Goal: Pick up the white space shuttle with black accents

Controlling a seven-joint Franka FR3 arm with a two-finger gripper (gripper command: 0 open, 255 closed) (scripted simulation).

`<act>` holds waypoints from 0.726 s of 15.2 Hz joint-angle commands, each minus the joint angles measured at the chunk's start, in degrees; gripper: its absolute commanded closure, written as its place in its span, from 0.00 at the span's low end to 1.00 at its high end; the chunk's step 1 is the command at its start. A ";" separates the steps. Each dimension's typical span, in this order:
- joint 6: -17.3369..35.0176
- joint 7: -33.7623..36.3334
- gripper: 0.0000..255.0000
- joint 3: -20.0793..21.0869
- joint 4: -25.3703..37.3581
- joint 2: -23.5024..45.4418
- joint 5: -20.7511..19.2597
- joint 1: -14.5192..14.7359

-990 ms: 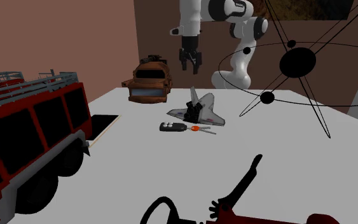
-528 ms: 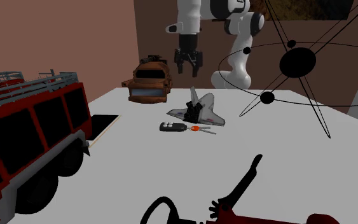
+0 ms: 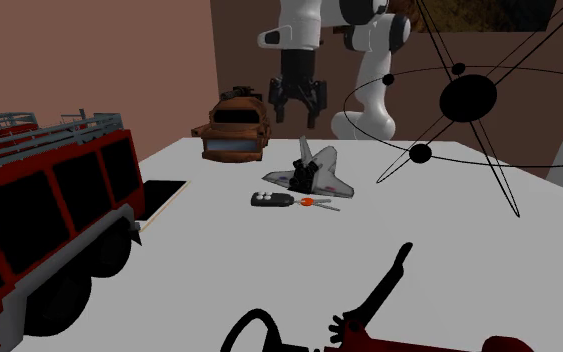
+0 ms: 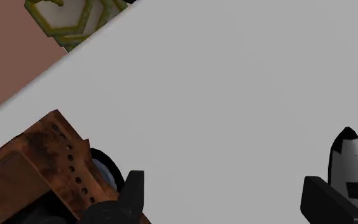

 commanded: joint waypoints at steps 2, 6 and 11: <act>1.05 -0.79 0.00 1.46 4.39 4.23 0.23 1.38; 1.84 -1.69 0.00 3.48 10.96 10.02 0.06 3.21; 1.95 -2.63 0.00 6.02 20.11 17.39 -0.90 5.69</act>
